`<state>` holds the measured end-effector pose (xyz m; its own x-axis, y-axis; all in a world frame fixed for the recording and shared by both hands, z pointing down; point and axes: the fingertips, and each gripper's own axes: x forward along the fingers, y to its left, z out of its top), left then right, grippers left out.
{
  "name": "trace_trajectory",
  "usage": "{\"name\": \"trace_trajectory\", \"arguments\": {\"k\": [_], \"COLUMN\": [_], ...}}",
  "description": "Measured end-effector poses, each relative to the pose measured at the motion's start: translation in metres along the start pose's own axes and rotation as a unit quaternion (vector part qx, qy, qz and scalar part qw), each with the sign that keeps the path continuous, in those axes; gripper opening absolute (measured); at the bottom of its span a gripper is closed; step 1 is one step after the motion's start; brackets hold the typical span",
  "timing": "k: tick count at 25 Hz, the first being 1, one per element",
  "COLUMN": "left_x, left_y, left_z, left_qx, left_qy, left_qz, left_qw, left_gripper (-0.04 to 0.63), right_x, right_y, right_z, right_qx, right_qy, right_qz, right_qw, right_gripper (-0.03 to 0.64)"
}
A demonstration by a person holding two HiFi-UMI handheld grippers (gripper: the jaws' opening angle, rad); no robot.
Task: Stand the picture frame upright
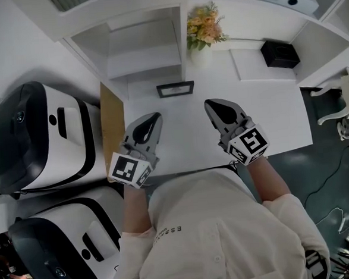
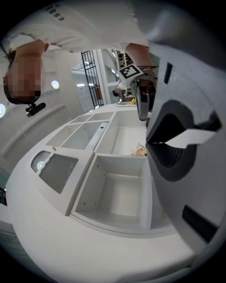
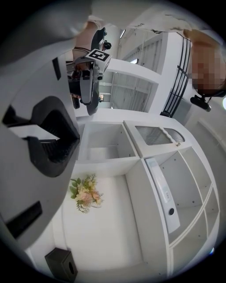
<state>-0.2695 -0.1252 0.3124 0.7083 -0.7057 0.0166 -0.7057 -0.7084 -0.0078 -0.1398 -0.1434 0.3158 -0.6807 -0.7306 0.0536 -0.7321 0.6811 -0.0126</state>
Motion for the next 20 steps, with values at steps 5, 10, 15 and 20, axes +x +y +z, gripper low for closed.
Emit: {"name": "trace_trajectory", "arguments": {"k": [5, 10, 15, 20], "left_x": [0.004, 0.011, 0.016, 0.017], "left_y": [0.004, 0.006, 0.013, 0.020], "left_z": [-0.002, -0.011, -0.013, -0.013], "left_qx": [-0.008, 0.005, -0.012, -0.015], "left_qy": [0.003, 0.023, 0.021, 0.024], "left_qz": [0.009, 0.015, 0.024, 0.032], "left_qw": [0.9999, 0.9996, 0.9994, 0.9991], "left_gripper": [0.003, 0.003, 0.003, 0.003], "right_x": [0.003, 0.004, 0.006, 0.011], "right_y": [0.002, -0.011, -0.018, -0.017], "right_z": [-0.005, -0.003, -0.002, -0.004], "right_qx": [0.001, 0.010, -0.004, -0.010], "right_qy": [0.007, 0.000, 0.004, 0.011], "right_qz": [0.017, 0.001, -0.009, -0.009], "right_qw": [1.000, 1.000, 1.000, 1.000], "right_gripper": [0.014, 0.014, 0.014, 0.014]}}
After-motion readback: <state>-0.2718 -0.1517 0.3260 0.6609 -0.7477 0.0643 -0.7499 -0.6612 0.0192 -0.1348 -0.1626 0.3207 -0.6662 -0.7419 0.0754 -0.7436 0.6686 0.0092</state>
